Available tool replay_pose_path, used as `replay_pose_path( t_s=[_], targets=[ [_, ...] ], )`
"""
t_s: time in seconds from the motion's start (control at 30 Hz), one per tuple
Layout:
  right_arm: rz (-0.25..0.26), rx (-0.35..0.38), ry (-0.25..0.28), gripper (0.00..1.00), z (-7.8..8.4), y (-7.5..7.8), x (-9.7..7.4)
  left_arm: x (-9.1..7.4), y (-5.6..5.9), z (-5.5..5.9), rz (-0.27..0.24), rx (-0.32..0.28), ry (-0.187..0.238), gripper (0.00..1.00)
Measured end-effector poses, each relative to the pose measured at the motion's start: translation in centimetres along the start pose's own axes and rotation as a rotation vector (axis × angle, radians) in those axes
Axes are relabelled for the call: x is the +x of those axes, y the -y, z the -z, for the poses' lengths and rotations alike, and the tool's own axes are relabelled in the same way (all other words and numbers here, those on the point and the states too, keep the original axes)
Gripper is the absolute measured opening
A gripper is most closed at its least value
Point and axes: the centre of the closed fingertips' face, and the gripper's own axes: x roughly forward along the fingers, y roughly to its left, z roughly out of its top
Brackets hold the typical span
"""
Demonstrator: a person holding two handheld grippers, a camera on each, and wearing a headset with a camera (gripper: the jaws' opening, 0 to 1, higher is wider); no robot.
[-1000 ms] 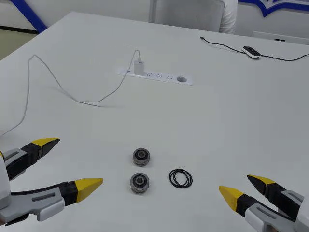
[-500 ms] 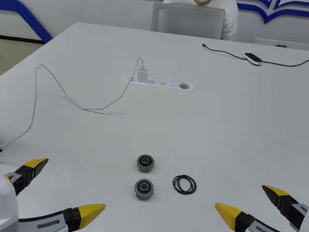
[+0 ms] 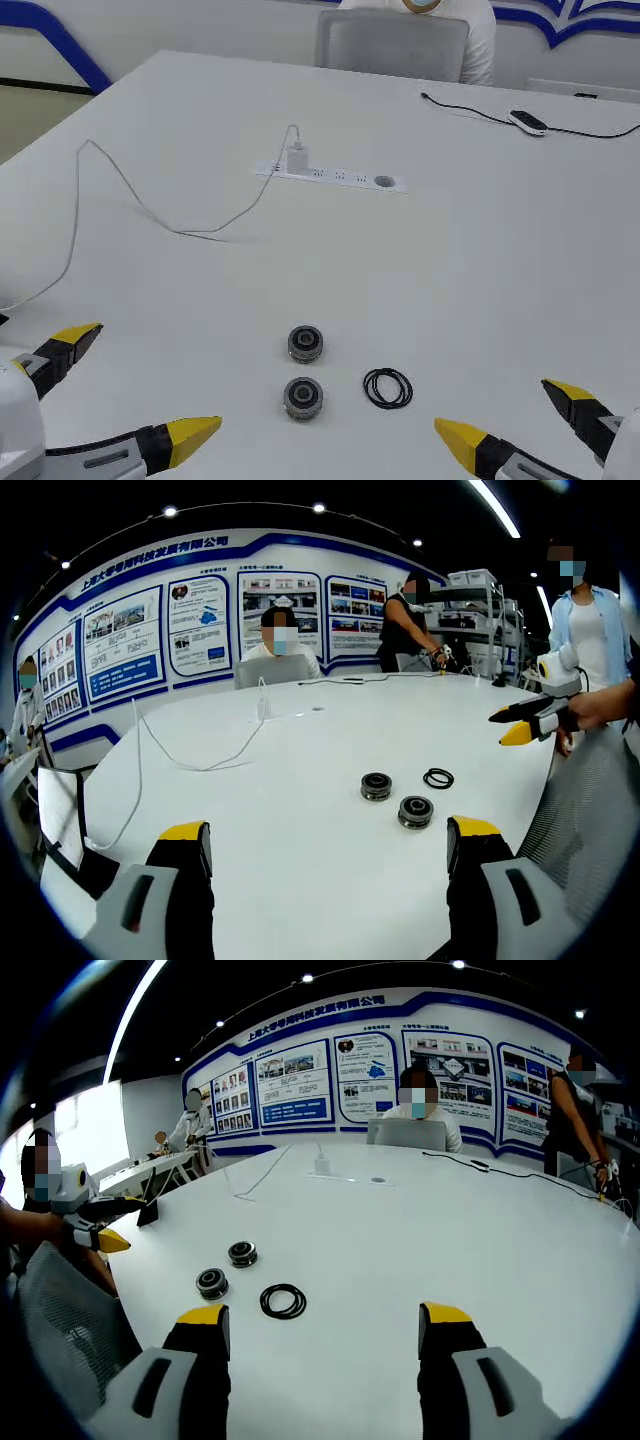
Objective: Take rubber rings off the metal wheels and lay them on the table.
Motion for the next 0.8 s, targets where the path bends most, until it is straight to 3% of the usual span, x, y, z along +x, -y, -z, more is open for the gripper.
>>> replay_pose_path(
  t_s=[0.8],
  targets=[
    [-0.004, 0.01, -0.036, 0.76, 0.63, 0.11, 0.35, 0.61, -0.01, -0.96, 0.0, -0.005, 0.023, 0.98]
  ],
)
